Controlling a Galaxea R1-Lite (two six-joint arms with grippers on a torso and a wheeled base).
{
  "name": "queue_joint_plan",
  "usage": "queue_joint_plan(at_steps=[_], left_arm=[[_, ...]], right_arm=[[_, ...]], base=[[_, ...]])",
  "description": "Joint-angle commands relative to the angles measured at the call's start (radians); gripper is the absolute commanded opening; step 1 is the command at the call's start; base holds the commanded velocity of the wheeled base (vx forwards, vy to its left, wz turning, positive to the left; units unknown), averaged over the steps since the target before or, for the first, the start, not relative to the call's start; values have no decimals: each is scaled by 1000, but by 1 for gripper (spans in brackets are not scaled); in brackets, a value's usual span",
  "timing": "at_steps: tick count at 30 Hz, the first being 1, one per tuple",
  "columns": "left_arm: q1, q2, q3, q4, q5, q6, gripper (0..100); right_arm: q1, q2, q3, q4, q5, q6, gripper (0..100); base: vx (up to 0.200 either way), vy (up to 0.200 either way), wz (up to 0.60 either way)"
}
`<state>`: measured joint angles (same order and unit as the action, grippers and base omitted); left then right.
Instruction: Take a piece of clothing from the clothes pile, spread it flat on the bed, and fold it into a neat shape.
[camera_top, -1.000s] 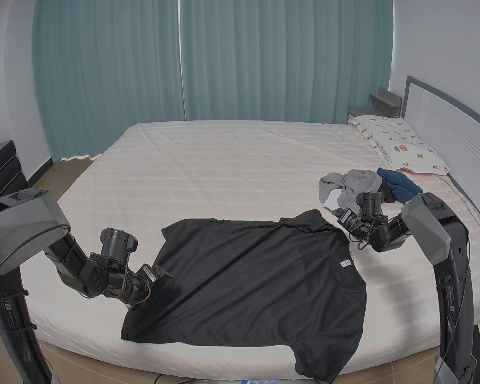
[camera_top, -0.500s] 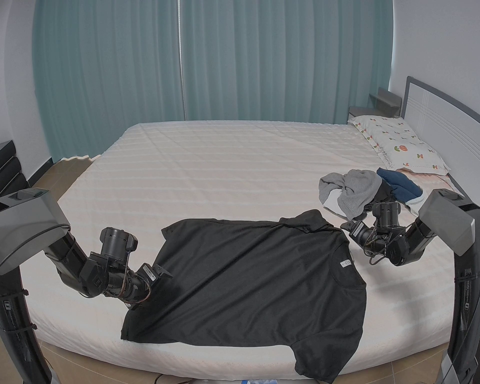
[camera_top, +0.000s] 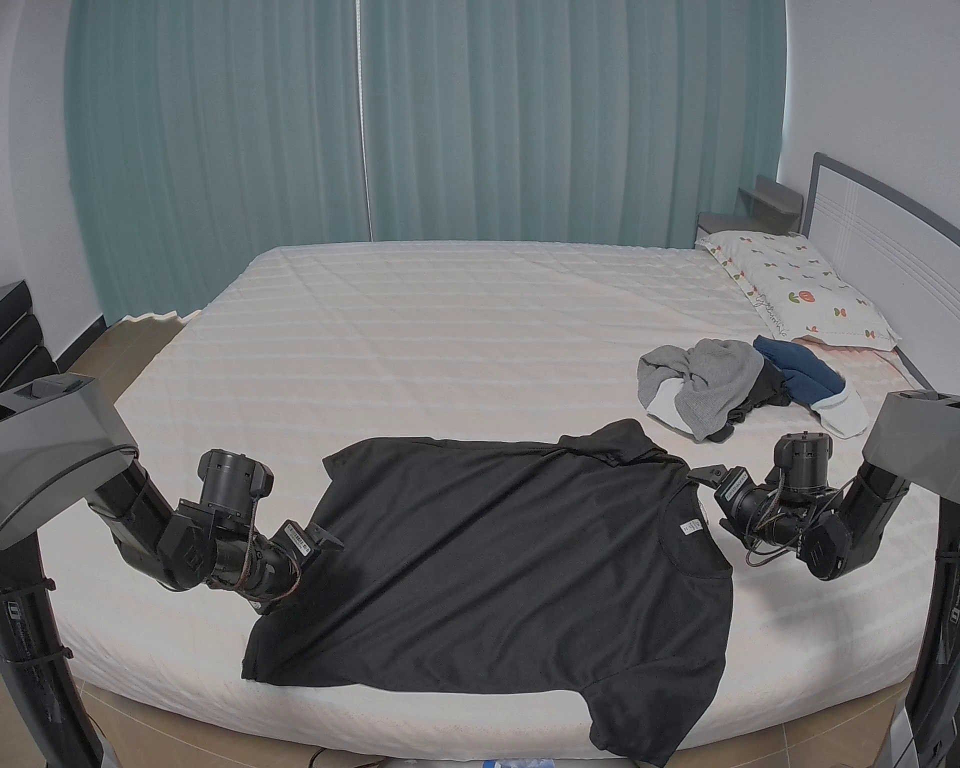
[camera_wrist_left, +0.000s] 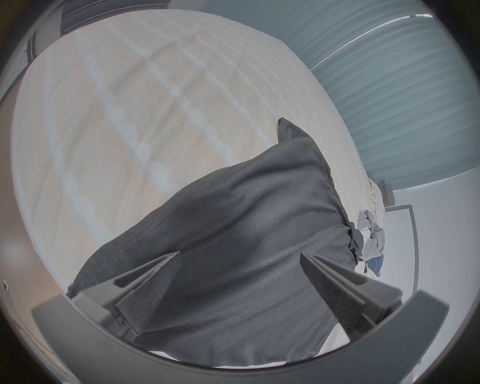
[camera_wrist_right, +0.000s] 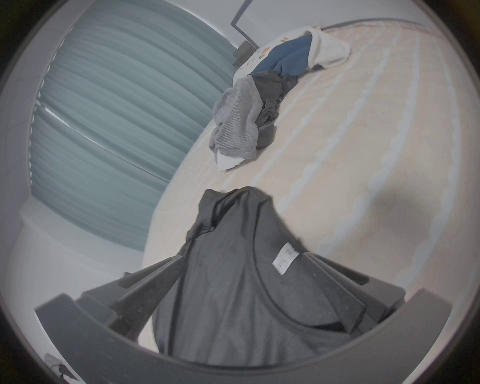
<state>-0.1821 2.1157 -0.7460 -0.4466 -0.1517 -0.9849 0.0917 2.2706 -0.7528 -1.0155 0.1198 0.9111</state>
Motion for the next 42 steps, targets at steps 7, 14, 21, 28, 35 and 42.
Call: queue_joint_plan(at_steps=[7, 14, 21, 28, 35, 42], left_arm=[[3, 3, -39, 0, 31, -20, 100], [3, 4, -50, 0, 40, -37, 100], [7, 6, -43, 0, 43, -34, 100], [20, 1, -52, 3, 46, -34, 100], [36, 6, -55, 9, 55, -34, 100], [35, 7, -52, 11, 58, -37, 100]], right_arm=[[10, -11, 190, -216, 83, 89, 100], [0, -11, 204, -227, 124, 121, 100], [-4, -8, 204, -229, 124, 131, 100], [-4, -10, 207, -229, 124, 131, 100], [3, -6, 207, -229, 124, 131, 100], [2, -6, 207, -229, 124, 131, 100]], base=[[0, 0, 0], [143, 0, 0], [29, 0, 0], [0, 0, 0], [0, 0, 0], [-86, 0, 0]])
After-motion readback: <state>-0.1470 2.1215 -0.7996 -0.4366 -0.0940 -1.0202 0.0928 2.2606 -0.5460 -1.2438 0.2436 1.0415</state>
